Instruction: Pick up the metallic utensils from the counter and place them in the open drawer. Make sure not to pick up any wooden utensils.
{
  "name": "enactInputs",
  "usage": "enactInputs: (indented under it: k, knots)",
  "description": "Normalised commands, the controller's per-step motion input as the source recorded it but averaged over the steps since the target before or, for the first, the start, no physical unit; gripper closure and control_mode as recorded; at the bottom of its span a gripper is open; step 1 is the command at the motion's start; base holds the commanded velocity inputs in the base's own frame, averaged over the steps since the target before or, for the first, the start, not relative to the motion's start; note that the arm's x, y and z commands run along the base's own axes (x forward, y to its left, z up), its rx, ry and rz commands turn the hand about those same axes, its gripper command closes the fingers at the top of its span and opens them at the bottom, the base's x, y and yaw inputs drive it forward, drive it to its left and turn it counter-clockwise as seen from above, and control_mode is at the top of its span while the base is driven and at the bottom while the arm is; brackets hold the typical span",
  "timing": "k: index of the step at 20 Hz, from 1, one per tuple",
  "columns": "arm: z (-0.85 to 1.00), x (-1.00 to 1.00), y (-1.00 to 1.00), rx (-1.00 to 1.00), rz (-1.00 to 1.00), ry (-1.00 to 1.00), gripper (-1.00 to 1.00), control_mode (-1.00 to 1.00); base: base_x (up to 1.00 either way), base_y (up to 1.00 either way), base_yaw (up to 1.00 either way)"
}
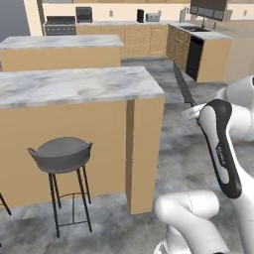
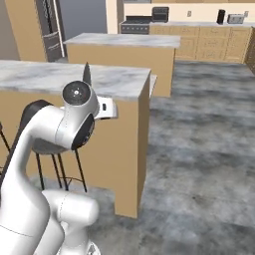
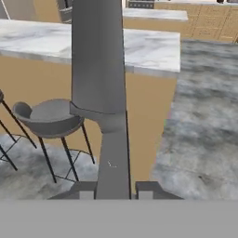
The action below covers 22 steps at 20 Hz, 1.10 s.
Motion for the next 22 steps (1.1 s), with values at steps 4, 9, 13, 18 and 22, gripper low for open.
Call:
enactInputs:
  k: [4,9,13,18,22]
  knots:
    - [0.00,0.00,0.00,0.00,0.00,0.00,1.00,1.00,0.13,-1.00,0.09]
    - [0.00,0.00,0.00,0.00,0.00,0.00,1.00,1.00,0.51,-1.00,0.14]
    - [0.00,0.00,0.00,0.00,0.00,0.00,1.00,1.00,0.83,-1.00,0.17]
    - [0.00,0.00,0.00,0.00,0.00,0.00,1.00,1.00,0.98,-1.00,0.28]
    - [0.00,0.00,0.00,0.00,0.00,0.00,1.00,1.00,0.99,-1.00,0.34]
